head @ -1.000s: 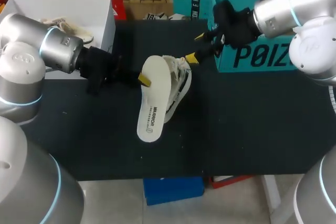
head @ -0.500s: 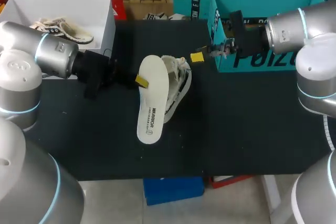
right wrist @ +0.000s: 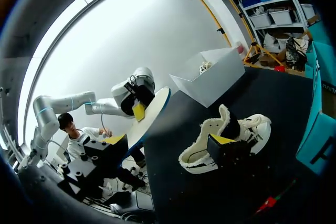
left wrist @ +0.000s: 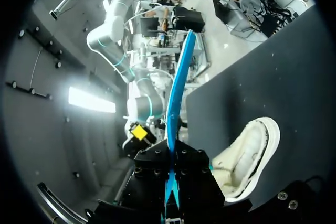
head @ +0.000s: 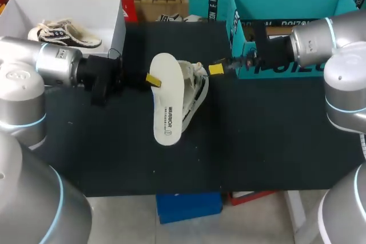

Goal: Take the shoe out of the shoebox, open the shoe tongue, remove and reinsert the insole, then place the shoe into the shoebox

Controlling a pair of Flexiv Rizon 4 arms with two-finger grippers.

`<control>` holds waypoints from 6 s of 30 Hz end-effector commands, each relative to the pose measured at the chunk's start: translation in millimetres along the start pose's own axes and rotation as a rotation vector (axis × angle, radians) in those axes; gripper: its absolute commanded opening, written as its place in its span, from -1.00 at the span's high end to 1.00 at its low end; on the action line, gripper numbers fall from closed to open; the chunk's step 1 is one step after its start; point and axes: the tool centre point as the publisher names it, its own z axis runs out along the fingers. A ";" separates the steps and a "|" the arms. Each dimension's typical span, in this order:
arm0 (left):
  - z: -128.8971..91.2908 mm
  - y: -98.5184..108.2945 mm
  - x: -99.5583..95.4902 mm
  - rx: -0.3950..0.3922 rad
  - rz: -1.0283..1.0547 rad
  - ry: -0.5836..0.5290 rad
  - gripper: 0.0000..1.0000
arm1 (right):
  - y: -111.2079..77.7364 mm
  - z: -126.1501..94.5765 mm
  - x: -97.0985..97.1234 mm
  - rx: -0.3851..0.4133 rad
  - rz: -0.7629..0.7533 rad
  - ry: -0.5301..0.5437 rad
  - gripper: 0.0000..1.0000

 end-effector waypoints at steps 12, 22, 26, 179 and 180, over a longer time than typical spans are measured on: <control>7.4 22.4 -8.3 0.023 0.042 -0.019 1.00 | -15.2 25.3 3.6 -0.066 0.192 0.231 -1.00; 15.2 16.4 8.7 0.117 0.017 0.016 1.00 | -26.8 38.2 21.5 -0.003 0.289 0.322 -1.00; 19.4 14.7 15.0 0.145 0.017 0.037 1.00 | -25.0 42.1 27.1 0.030 0.304 0.335 -1.00; 34.6 4.2 37.9 -0.294 -0.071 -0.109 -0.03 | -58.2 71.2 9.6 -0.050 0.756 0.216 1.00; 36.0 5.4 36.7 -0.293 -0.071 -0.114 -0.01 | -58.8 71.4 9.3 -0.050 0.757 0.217 1.00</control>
